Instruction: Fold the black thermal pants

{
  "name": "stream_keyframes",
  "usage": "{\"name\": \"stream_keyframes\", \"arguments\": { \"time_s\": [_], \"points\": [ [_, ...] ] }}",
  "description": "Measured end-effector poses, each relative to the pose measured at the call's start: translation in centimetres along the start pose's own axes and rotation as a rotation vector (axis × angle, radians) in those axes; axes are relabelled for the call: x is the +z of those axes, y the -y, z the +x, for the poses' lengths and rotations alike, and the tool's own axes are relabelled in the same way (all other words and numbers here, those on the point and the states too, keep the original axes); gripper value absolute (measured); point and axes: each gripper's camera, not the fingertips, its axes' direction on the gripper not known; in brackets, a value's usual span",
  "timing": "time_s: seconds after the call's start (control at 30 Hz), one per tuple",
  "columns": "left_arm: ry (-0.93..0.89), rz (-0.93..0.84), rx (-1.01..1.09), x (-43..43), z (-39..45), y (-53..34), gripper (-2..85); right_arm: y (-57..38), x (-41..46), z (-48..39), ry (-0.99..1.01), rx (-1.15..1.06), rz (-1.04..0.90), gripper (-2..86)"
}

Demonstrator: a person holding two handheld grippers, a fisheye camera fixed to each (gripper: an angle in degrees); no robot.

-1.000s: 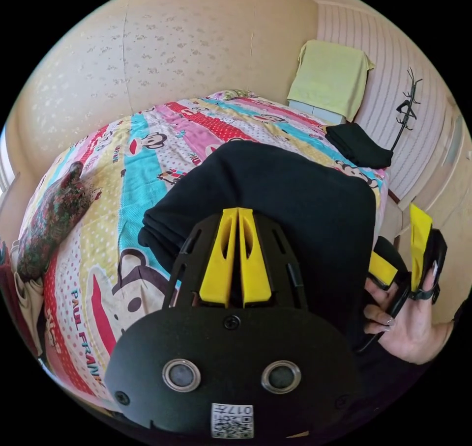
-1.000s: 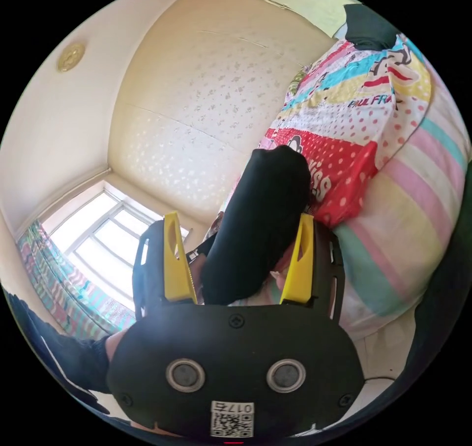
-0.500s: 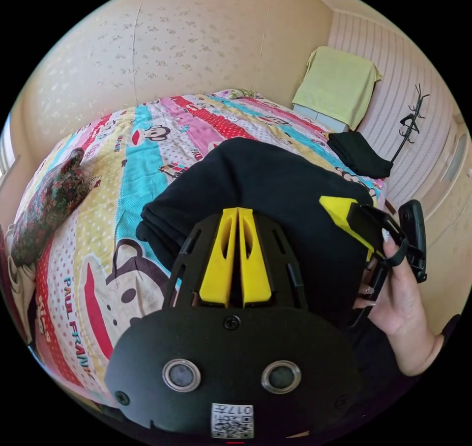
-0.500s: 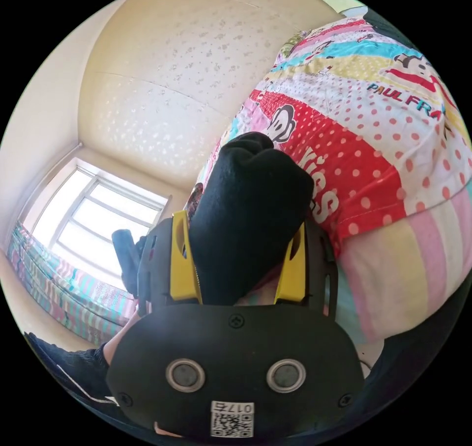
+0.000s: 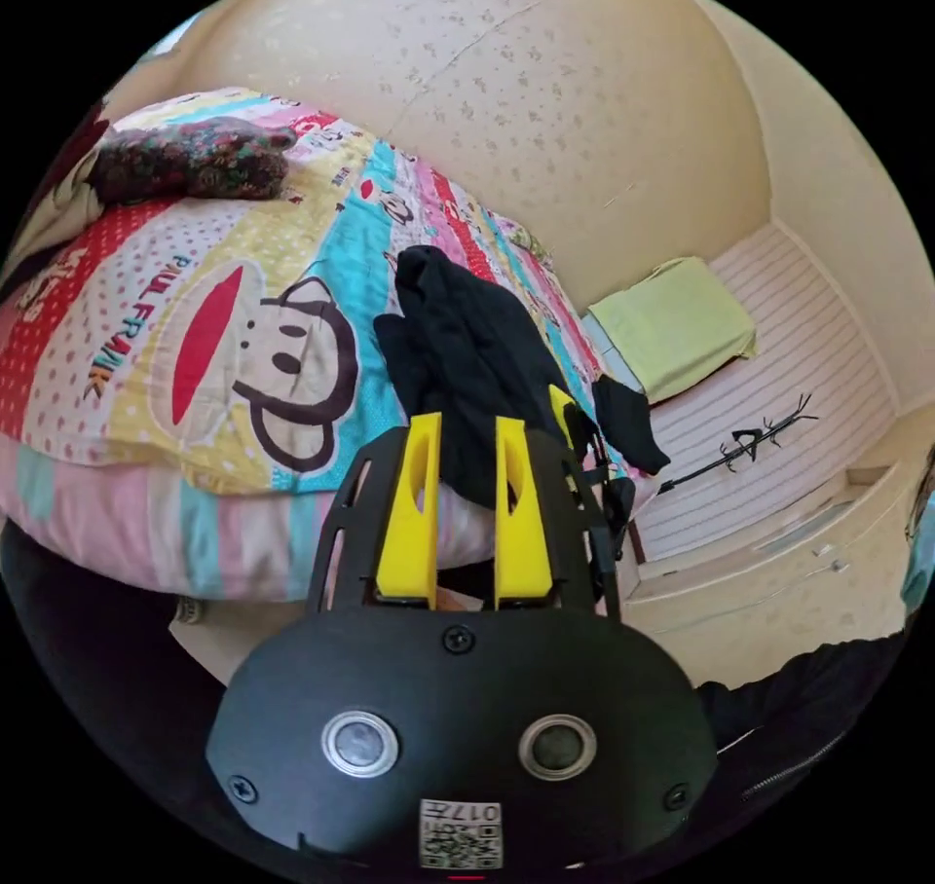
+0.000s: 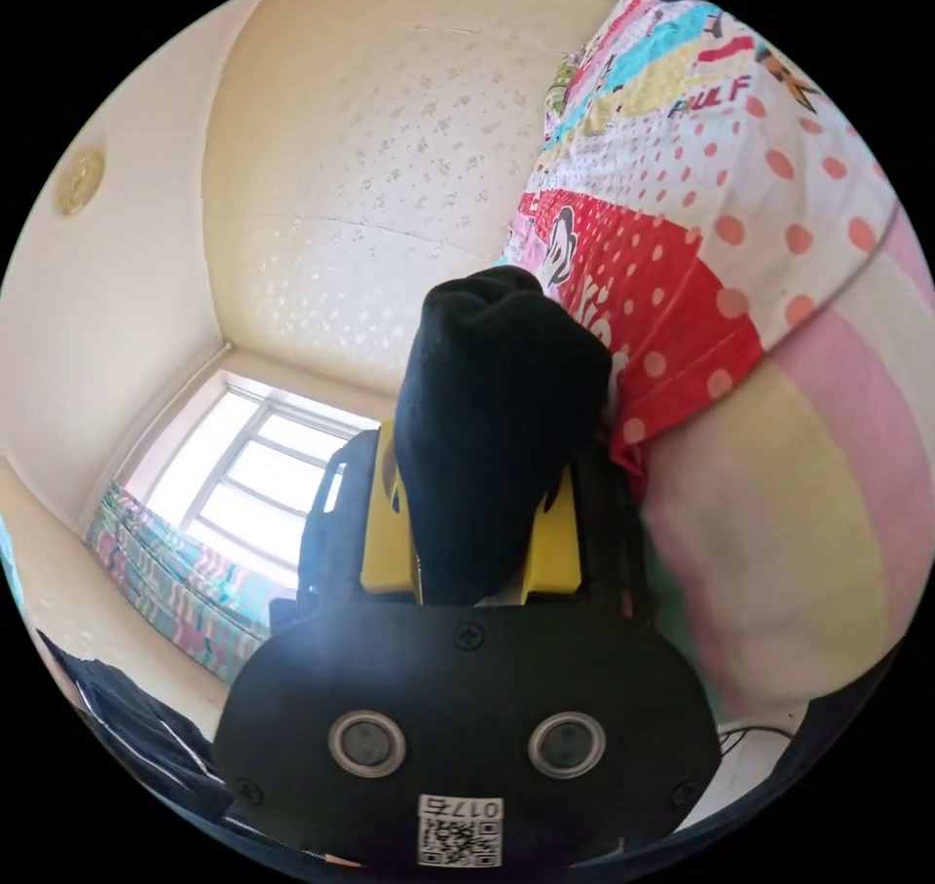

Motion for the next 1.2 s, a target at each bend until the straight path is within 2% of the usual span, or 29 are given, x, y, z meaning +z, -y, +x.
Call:
{"name": "stream_keyframes", "arguments": {
  "time_s": [0.1, 0.2, 0.33, 0.5, 0.57, 0.63, 0.7, 0.8, 1.0, 1.07, 1.2],
  "points": [
    [-0.174, 0.069, -0.122, -1.4, -3.0, -1.3, 14.3, -0.7, -0.6, 0.3, 0.073, 0.052, 0.031, 17.2],
    [-0.197, 0.035, -0.151, -1.4, -3.9, -1.4, 18.5, -1.4, -1.1, -0.6, 0.11, 0.024, 0.039, 17.0],
    [-0.203, 0.079, -0.204, -1.5, -4.8, -2.2, 21.1, -1.8, -2.1, -2.1, 0.183, -0.02, 0.015, 16.9],
    [-0.264, -0.003, -0.247, -0.3, -6.0, -3.7, 23.0, -2.5, -3.2, -4.8, 0.279, -0.097, -0.002, 16.7],
    [-0.354, 0.008, -0.278, -0.5, -7.1, -4.4, 22.6, -2.7, -3.6, -6.2, 0.341, -0.164, -0.018, 16.5],
    [-0.551, 0.039, -0.268, -1.2, -8.1, -4.8, 18.1, -2.9, -3.5, -7.3, 0.369, -0.221, -0.042, 16.4],
    [-0.653, 0.036, -0.295, -1.4, -8.8, -5.0, 13.5, -3.2, -2.9, -7.9, 0.425, -0.218, -0.059, 16.4],
    [-0.649, 0.101, -0.226, -3.9, -8.9, -4.8, 12.1, -4.2, -0.9, -9.4, 0.476, -0.216, -0.066, 16.5],
    [-0.611, 0.231, -0.082, -11.2, -9.2, 0.6, 11.5, -3.4, 9.4, -17.4, 0.474, -0.292, -0.18, 16.7],
    [-0.621, 0.283, -0.028, -13.8, -9.3, 3.6, 11.4, -2.7, 15.6, -21.5, 0.53, -0.331, -0.213, 16.8],
    [-0.516, 0.372, 0.134, -21.2, -8.0, 12.1, 11.6, -1.6, 26.2, -27.2, 0.646, -0.388, -0.231, 16.9]
  ]
}}
